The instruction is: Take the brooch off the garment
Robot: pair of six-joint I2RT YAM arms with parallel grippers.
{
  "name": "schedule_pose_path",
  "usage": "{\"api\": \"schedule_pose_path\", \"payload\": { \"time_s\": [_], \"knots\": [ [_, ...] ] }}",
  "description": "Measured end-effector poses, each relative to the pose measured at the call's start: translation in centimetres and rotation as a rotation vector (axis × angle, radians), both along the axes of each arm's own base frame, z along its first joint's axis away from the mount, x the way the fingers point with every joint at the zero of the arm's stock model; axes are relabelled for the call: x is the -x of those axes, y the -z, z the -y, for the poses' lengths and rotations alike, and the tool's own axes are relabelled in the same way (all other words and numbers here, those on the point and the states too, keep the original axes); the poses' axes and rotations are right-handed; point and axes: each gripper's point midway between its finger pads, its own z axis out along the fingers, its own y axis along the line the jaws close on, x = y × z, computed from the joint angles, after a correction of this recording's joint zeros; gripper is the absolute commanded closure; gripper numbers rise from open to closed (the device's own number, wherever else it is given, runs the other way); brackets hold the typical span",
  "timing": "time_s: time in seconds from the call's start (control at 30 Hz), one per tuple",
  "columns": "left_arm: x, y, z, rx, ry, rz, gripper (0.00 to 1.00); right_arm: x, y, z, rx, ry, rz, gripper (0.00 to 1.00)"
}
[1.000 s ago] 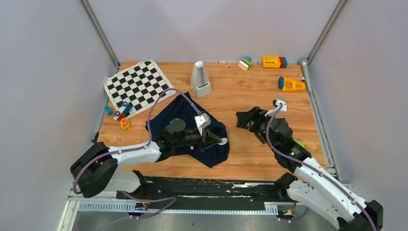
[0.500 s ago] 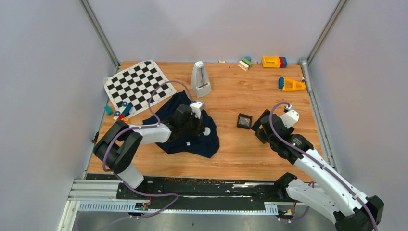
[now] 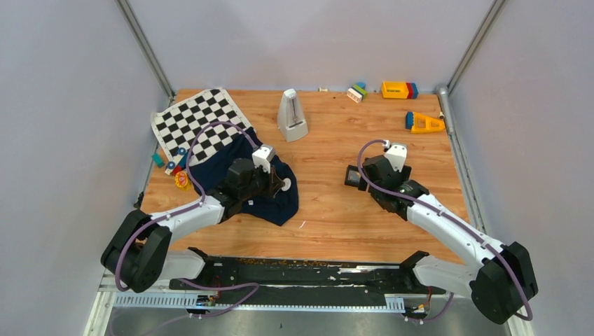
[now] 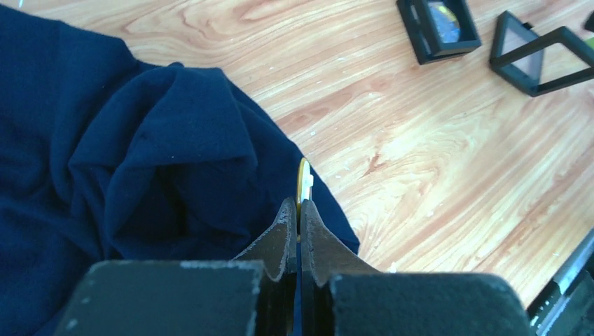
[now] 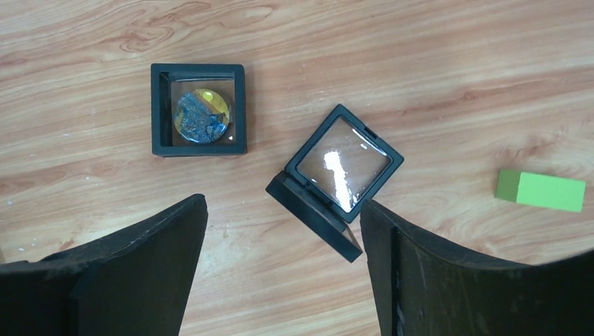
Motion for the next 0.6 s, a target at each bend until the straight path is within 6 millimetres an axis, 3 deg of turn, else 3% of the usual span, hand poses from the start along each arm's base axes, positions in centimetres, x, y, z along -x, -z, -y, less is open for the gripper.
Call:
{"api": "schedule_pose_path", "payload": {
  "time_s": [0.13,0.2,0.3,0.47,0.6],
  "knots": [
    [0.5,-1.2,0.3,0.038,0.027,0.035,1.0,-0.5,0.3,0.0,0.048,-0.031,-0.003,0.25],
    [0.6,-1.7,0.5,0.057,0.042,0.052,1.0,-0.7,0.7,-0.1,0.065,-0.05,-0.021,0.32],
    [0.8,-2.4,0.7,0.074,0.058,0.068,1.0,-0.6,2.2,-0.2,0.097,-0.068,-0.076,0.4],
    [0.9,-3.1,0.9,0.089,0.071,0.082,1.0,-0.1,4.6,0.0,0.155,-0.069,-0.186,0.45],
    [1.1,-3.1,1.0,0.093,0.079,0.081,1.0,0.1,5.0,0.5,0.183,-0.024,-0.233,0.62]
  ]
}}
